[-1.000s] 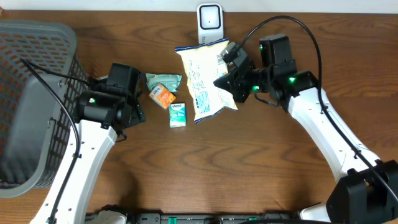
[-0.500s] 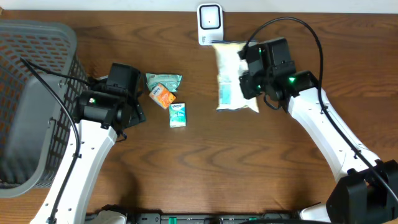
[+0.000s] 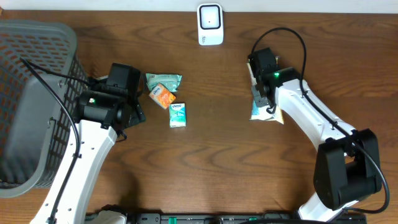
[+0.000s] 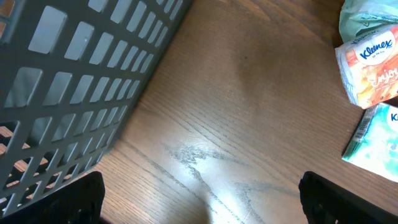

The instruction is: Scan the item barcode

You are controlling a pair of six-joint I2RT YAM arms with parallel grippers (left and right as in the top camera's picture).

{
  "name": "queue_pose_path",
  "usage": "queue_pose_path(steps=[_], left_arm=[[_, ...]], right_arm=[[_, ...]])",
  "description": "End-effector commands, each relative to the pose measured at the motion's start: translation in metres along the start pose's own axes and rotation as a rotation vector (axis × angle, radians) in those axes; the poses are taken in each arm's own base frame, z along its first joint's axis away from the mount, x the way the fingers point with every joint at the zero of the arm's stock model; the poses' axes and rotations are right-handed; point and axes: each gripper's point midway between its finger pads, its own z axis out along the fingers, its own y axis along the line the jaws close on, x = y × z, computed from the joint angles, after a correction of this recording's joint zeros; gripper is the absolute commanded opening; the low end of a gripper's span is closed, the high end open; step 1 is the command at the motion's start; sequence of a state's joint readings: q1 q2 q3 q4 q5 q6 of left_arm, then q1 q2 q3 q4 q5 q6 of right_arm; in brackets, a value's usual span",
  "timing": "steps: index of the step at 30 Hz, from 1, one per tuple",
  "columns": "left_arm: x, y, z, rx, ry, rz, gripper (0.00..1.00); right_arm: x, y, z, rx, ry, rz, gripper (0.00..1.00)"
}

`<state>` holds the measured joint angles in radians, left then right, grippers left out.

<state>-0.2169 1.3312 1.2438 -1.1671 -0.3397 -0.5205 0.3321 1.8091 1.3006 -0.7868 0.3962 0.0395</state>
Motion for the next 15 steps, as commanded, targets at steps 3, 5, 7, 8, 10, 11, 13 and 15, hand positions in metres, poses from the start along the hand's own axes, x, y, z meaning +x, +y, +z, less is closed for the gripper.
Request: queue_pose_path(steps=[3, 5, 7, 8, 10, 11, 13, 15], left_arm=[[-0.002, 0.004, -0.002, -0.009, -0.011, -0.013, 0.98], [-0.002, 0.004, -0.002, -0.009, -0.011, -0.013, 0.98], [-0.002, 0.004, -0.002, -0.009, -0.011, -0.013, 0.97], [-0.002, 0.004, -0.002, -0.009, -0.011, -0.013, 0.98], [-0.002, 0.004, -0.002, -0.009, -0.011, -0.013, 0.98], [-0.002, 0.004, -0.002, -0.009, -0.011, -0.012, 0.98], [-0.002, 0.004, -0.002, -0.009, -0.011, -0.013, 0.98], [-0.002, 0.004, -0.002, -0.009, -0.011, -0.013, 0.98]], right_arm=[[-0.002, -0.032, -0.007, 0.195, 0.000, -0.077, 0.01], [-0.003, -0.032, -0.009, 0.214, -0.004, -0.083, 0.01], [-0.003, -0.028, -0.010, 0.212, -0.005, -0.113, 0.01], [-0.002, -0.026, -0.012, 0.214, -0.002, -0.138, 0.01], [0.000, -0.023, -0.014, 0.225, 0.013, -0.217, 0.01], [0.002, -0.023, -0.016, 0.241, 0.023, -0.252, 0.01], [0.003, -0.029, -0.024, 0.316, 0.033, -0.301, 0.01], [0.000, -0.035, -0.031, 0.396, 0.022, -0.320, 0.01]])
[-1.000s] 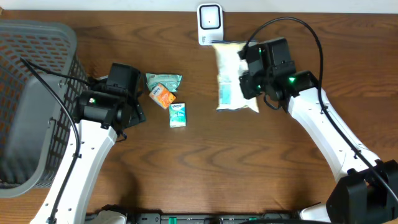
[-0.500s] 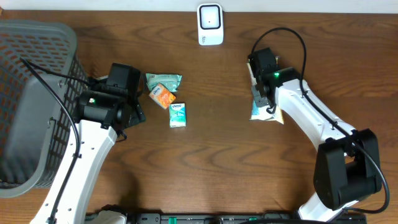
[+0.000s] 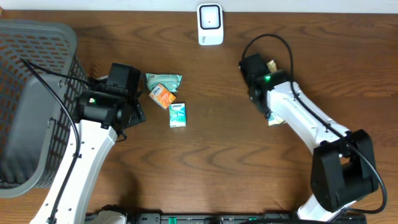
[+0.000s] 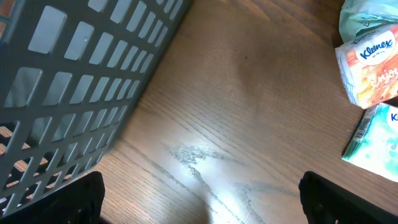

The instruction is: Scan the item barcode

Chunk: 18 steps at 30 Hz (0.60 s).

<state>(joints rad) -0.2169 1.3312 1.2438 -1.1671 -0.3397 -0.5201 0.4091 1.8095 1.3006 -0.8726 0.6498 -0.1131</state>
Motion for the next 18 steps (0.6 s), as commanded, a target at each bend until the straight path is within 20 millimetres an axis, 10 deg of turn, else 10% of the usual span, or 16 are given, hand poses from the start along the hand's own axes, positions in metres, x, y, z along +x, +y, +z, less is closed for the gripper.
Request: queue_pose_path(steps=[1, 9, 13, 18], left_arm=[[-0.002, 0.004, -0.002, -0.009, -0.011, -0.013, 0.98], [-0.002, 0.004, -0.002, -0.009, -0.011, -0.013, 0.98], [-0.002, 0.004, -0.002, -0.009, -0.011, -0.013, 0.98], [-0.002, 0.004, -0.002, -0.009, -0.011, -0.013, 0.98]], right_arm=[[-0.007, -0.024, -0.014, 0.185, -0.015, -0.067, 0.01], [-0.015, 0.028, -0.015, -0.088, -0.067, -0.141, 0.01], [-0.013, 0.041, -0.014, -0.134, -0.057, -0.138, 0.46], [-0.012, 0.064, -0.024, -0.184, -0.066, -0.180, 0.45]])
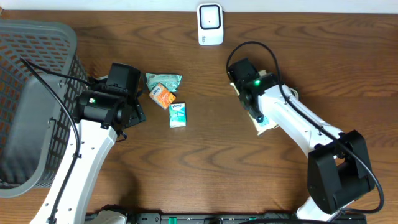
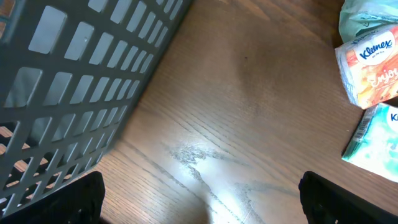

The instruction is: Scan the item barcode

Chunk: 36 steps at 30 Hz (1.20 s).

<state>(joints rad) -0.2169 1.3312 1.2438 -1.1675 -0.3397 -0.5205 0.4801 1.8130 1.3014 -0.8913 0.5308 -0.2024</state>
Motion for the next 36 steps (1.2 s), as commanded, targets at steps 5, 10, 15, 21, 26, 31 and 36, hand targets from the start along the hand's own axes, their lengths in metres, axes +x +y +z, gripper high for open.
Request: queue_pose_path(steps=[5, 10, 15, 21, 26, 31, 36], left_arm=[[-0.002, 0.004, -0.002, -0.009, -0.012, -0.013, 0.98], [-0.002, 0.004, -0.002, -0.009, -0.012, -0.013, 0.98], [-0.002, 0.004, -0.002, -0.009, -0.012, -0.013, 0.98], [-0.002, 0.004, -0.002, -0.009, -0.012, -0.013, 0.98], [-0.002, 0.004, -0.002, -0.009, -0.012, -0.013, 0.98], [-0.002, 0.004, -0.002, -0.009, -0.012, -0.013, 0.98], [-0.002, 0.004, -0.002, -0.009, -0.012, -0.013, 0.98]], right_arm=[[-0.025, 0.049, -0.020, -0.086, -0.093, -0.063, 0.46], [-0.043, 0.062, -0.031, -0.084, -0.169, -0.073, 0.75], [-0.048, 0.059, -0.023, -0.085, -0.173, 0.002, 0.84], [-0.051, 0.057, 0.007, -0.081, -0.137, 0.037, 0.99], [-0.043, 0.050, 0.042, -0.012, -0.059, 0.074, 0.99], [-0.031, 0.043, 0.064, 0.007, 0.005, 0.153, 0.75], [-0.026, 0.040, 0.072, -0.021, 0.026, 0.204, 0.27]])
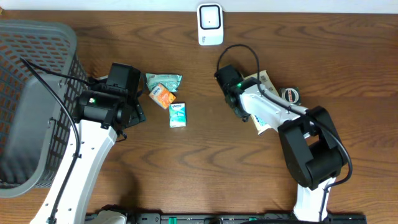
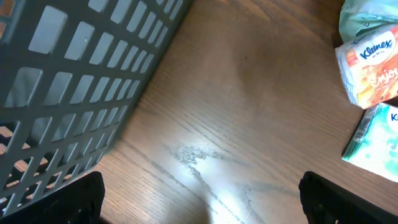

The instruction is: Scan the item barcode

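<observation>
The white scanner (image 1: 210,25) stands at the table's far edge. My right gripper (image 1: 244,107) sits right of centre, its fingers mostly hidden under the wrist. It is shut on a flat beige and white packet (image 1: 261,81), which sticks out on both sides of the arm. My left gripper (image 2: 201,208) is open over bare wood, nothing between its black fingertips (image 2: 81,199). Three tissue packs lie beside it: a green one (image 1: 163,80), an orange one (image 1: 164,96) and a teal one (image 1: 178,115).
A grey mesh basket (image 1: 34,56) fills the left side, close to the left arm; its wall (image 2: 68,74) also shows in the left wrist view. A small round tin or roll (image 1: 290,94) lies just right of the packet.
The right wrist has shifted further left and slightly down, and the arm now lies folded over the packet. The round object to the right has come into sight. The left arm has not moved.
The right gripper was at the right of the table over the packet. At each later moment its wrist stood further left with the packet turned beneath it. The left gripper stayed open beside the tissue packs throughout.
</observation>
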You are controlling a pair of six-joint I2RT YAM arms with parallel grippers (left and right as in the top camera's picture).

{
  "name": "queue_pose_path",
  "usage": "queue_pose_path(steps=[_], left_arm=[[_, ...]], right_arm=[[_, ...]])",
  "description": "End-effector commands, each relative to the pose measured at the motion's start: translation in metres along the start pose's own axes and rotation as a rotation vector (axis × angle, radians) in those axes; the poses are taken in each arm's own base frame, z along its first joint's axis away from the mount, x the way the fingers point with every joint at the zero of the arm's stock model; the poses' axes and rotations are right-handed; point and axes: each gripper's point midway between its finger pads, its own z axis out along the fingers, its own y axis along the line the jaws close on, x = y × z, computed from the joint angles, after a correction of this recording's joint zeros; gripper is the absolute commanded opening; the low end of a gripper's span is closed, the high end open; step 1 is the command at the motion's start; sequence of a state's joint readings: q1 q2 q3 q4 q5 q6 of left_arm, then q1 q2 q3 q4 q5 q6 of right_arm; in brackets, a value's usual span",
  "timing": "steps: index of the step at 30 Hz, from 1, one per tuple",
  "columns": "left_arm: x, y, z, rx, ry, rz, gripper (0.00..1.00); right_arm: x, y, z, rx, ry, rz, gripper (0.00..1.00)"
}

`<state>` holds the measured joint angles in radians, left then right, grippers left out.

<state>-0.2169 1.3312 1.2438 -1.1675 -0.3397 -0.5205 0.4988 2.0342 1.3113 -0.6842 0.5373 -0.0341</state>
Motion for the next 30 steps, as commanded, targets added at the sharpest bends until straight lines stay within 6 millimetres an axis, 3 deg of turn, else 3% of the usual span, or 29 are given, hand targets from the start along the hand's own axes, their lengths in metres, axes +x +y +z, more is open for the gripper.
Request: queue_pose_path(steps=[1, 2, 6, 9, 12, 16, 18, 21, 28, 30], left_arm=[[-0.002, 0.004, -0.002, -0.009, -0.012, -0.013, 0.98], [-0.002, 0.004, -0.002, -0.009, -0.012, -0.013, 0.98], [-0.002, 0.004, -0.002, -0.009, -0.012, -0.013, 0.98], [-0.002, 0.004, -0.002, -0.009, -0.012, -0.013, 0.98], [-0.002, 0.004, -0.002, -0.009, -0.012, -0.013, 0.98], [-0.002, 0.004, -0.002, -0.009, -0.012, -0.013, 0.98], [-0.002, 0.004, -0.002, -0.009, -0.012, -0.013, 0.98], [-0.002, 0.004, -0.002, -0.009, -0.012, -0.013, 0.98], [-0.002, 0.004, -0.002, -0.009, -0.012, -0.013, 0.97], [-0.002, 0.004, -0.002, -0.009, -0.012, -0.013, 0.98]], right_arm=[[0.006, 0.004, 0.012, -0.046, 0.033, 0.059, 0.15], [0.006, 0.008, 0.012, -0.073, 0.033, 0.061, 0.02], [0.000, 0.020, 0.007, -0.164, 0.020, 0.071, 0.01], [-0.012, 0.023, -0.010, -0.230, -0.010, 0.080, 0.01], [-0.035, 0.035, -0.045, -0.407, -0.083, 0.101, 0.01], [-0.067, 0.058, -0.114, -0.798, -0.246, 0.076, 0.01], [-0.074, 0.067, -0.144, -0.976, -0.309, 0.059, 0.01], [-0.076, 0.077, -0.179, -1.243, -0.359, 0.051, 0.01], [-0.061, 0.091, -0.213, -1.643, -0.357, 0.042, 0.01], [-0.060, 0.092, -0.213, -1.697, -0.354, 0.053, 0.01]])
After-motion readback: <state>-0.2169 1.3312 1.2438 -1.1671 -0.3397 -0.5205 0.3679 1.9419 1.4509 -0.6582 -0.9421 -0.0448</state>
